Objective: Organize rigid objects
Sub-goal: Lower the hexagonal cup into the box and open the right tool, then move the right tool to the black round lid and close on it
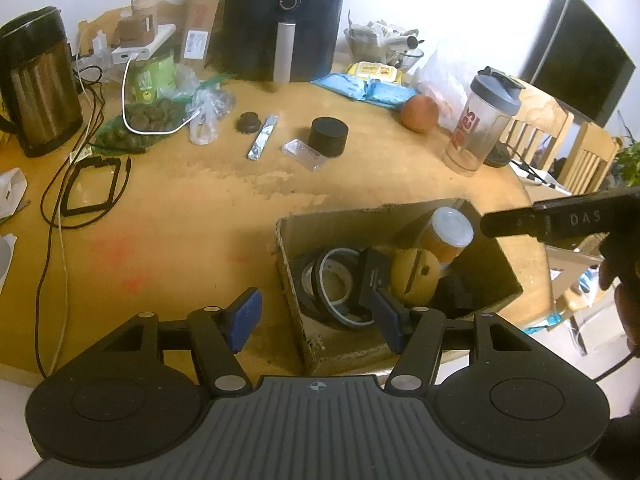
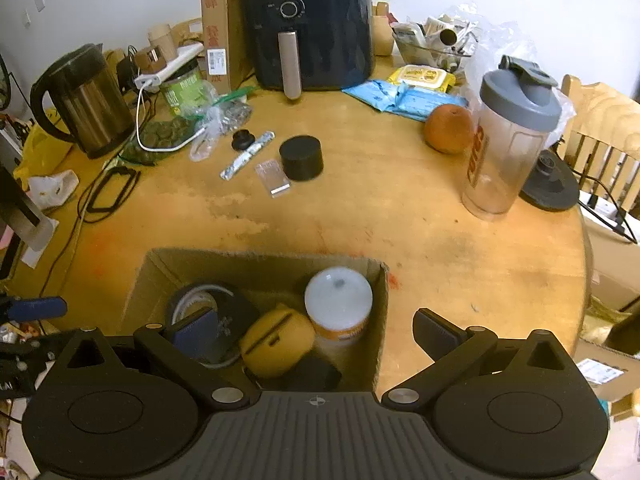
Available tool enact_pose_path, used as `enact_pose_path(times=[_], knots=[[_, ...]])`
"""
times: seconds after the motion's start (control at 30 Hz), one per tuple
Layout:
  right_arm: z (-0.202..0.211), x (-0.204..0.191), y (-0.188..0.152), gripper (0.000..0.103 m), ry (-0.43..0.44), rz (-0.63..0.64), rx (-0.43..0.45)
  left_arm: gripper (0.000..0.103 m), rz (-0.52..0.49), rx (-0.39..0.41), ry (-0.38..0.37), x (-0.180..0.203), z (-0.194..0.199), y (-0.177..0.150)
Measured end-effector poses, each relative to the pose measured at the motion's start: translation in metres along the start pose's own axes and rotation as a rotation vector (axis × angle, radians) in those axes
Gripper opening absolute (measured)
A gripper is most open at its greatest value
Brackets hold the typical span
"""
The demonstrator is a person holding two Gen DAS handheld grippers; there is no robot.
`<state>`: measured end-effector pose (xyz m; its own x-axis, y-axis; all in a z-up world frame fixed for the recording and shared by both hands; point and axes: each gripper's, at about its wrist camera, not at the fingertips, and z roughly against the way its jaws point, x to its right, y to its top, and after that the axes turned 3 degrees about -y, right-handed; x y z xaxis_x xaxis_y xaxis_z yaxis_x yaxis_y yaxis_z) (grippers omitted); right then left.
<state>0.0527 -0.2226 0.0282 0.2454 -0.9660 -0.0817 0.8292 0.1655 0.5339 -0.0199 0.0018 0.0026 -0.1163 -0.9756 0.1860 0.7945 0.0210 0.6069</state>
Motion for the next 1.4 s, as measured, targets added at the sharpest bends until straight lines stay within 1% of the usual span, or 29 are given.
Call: enact_pose_path(times=[0.13,0.23,0.4,0.5,0.63,0.8,1.1,1.3,1.4], knots=[[-0.005,-0.003,0.014,0.103,0.007,0.019,0.004,0.06,-0.005,-0.002,0.001,0.002,-0.005,0.006],[-0.01,-0.01,0.03,0.103,-0.014,0.074,0.009,0.06,-0.015,0.001,0.005,0.005,-0.008,0.014],[-0.016,-0.021,0.053,0.103,-0.02,0.173,0.069,0.06,-0.023,0.013,0.01,0.006,-0.012,0.029],[-0.029,-0.027,0.067,0.103,-0.047,0.212,0.064,0.06,-0.021,0.021,0.018,0.006,-0.015,0.038],[-0.042,-0.032,0.079,0.103,-0.062,0.244,0.1,0.06,-0.013,0.034,0.029,0.007,-0.016,0.048],[-0.07,-0.036,0.094,0.103,-0.065,0.309,0.03,0.06,0.016,0.027,0.048,0.004,-0.023,0.053],[-0.114,-0.027,0.109,0.103,0.016,0.323,-0.062,0.06,0.079,0.003,0.086,-0.002,-0.033,0.056],[-0.134,-0.019,0.118,0.103,0.079,0.287,-0.069,0.06,0.118,-0.022,0.107,-0.006,-0.039,0.055],[-0.142,-0.018,0.125,0.103,0.085,0.282,-0.05,0.06,0.134,-0.033,0.119,-0.008,-0.041,0.054]])
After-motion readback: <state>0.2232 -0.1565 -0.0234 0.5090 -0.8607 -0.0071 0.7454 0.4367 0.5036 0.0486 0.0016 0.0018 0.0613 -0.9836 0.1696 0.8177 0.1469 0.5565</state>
